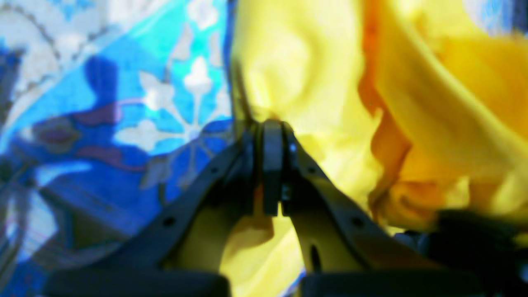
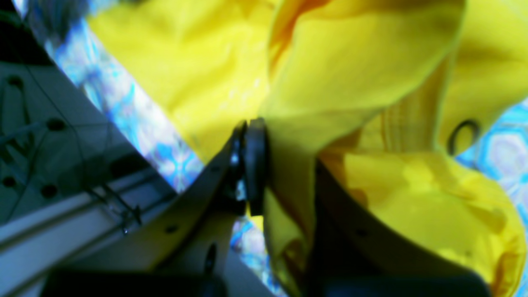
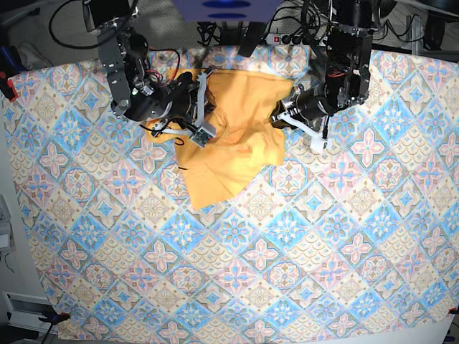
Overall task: Fold the T-shirt properly
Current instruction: 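Lift the gripped fabric with the right gripper and fold it over the shirt, then release the fabric and reposition the right gripper beside the bunched shirt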
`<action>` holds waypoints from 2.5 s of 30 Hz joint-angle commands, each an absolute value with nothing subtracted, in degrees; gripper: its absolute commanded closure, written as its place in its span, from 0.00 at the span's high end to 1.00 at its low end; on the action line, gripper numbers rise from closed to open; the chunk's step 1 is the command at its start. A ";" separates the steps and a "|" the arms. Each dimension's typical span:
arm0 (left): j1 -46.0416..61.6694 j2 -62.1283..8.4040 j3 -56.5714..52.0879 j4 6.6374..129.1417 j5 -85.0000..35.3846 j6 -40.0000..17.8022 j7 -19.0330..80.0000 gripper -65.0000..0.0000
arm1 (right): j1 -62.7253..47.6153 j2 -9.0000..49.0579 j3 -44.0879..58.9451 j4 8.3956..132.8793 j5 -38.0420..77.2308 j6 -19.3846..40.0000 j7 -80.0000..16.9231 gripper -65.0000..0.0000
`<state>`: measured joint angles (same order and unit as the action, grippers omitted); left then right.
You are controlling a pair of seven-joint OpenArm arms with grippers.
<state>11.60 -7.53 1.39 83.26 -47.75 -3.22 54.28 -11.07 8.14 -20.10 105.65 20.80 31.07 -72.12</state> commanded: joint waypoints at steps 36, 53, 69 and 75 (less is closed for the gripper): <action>5.85 -3.74 10.77 74.68 -47.43 -3.12 48.40 0.00 | -1.71 7.25 -36.53 106.07 9.80 37.58 -68.88 0.05; 6.73 -5.41 10.68 74.95 -47.96 -3.03 48.48 0.00 | 0.22 7.25 -29.85 106.68 9.80 37.32 -64.57 0.33; 7.87 -7.87 10.51 80.22 -47.69 -3.03 48.31 0.00 | -2.24 9.45 -8.92 109.76 17.89 37.23 -63.16 0.33; 7.78 -7.69 10.51 80.13 -47.60 -3.03 48.22 0.00 | -6.99 15.08 -1.27 109.85 18.24 37.23 -63.16 0.33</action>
